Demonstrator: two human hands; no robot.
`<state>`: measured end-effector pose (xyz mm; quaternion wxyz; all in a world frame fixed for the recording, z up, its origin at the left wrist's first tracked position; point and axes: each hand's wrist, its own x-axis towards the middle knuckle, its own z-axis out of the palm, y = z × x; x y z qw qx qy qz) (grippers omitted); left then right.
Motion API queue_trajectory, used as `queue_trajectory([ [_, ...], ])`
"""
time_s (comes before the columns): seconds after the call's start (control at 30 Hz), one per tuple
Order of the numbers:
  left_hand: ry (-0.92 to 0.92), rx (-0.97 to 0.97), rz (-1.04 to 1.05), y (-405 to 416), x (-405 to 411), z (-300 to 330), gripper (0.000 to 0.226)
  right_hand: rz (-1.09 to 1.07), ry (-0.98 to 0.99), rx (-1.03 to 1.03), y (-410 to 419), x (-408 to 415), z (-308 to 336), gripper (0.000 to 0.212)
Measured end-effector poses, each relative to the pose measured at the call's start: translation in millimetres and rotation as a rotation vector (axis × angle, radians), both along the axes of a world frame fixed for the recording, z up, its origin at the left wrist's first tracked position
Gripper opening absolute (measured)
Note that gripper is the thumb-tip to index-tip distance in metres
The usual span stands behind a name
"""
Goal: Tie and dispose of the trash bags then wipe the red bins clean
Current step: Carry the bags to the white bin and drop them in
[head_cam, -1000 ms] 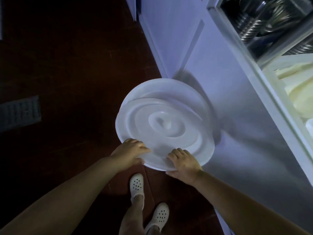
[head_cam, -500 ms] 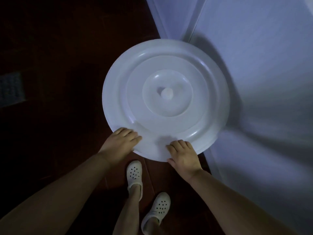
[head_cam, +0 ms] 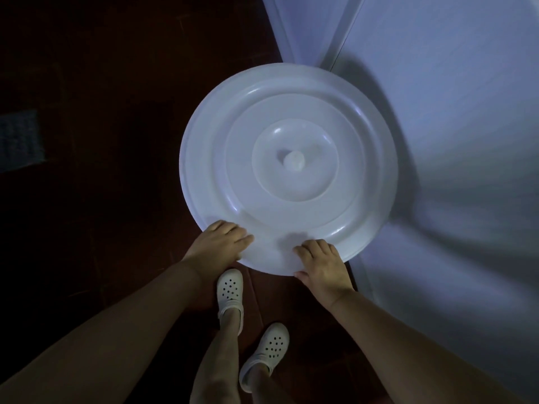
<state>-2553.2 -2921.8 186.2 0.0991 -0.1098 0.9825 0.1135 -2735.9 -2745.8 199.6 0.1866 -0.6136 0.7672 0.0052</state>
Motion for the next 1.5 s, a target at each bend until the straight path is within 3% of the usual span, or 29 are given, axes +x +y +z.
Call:
queue_trajectory([
  [0.13,-0.182,0.015,0.034,1.6,-5.9,17.9,0.055,0.068,-0.014,0.18,-11.9,-0.3,23.7,0.052],
  [0.33,-0.353,0.088,0.134,-14.0,0.4,95.2,0.045,0.073,0.13,0.215,-37.3,-7.0,111.1,0.036],
  [0.47,-0.27,0.167,0.344,-36.5,21.6,169.6,0.043,0.114,0.246,0.164,-62.5,-5.4,190.0,0.028],
  [0.57,-0.179,0.181,0.512,-56.1,35.7,217.2,0.037,0.159,0.287,0.063,-85.6,1.5,236.0,0.035],
  [0.67,-0.105,0.161,0.624,-67.3,46.3,254.6,0.035,0.228,0.316,-0.023,-112.0,6.9,258.8,0.037],
  [0.83,-0.015,0.158,0.835,-51.8,60.9,289.2,0.033,0.374,0.289,0.013,-153.2,7.5,278.6,0.027],
  [1.17,0.083,0.143,1.508,111.8,122.9,313.9,0.029,1.02,0.195,-0.155,-156.2,76.5,297.6,0.022],
  [1.5,0.114,0.095,2.055,347.0,208.5,337.8,0.029,1.585,0.07,-0.208,-31.0,256.7,340.8,0.016],
])
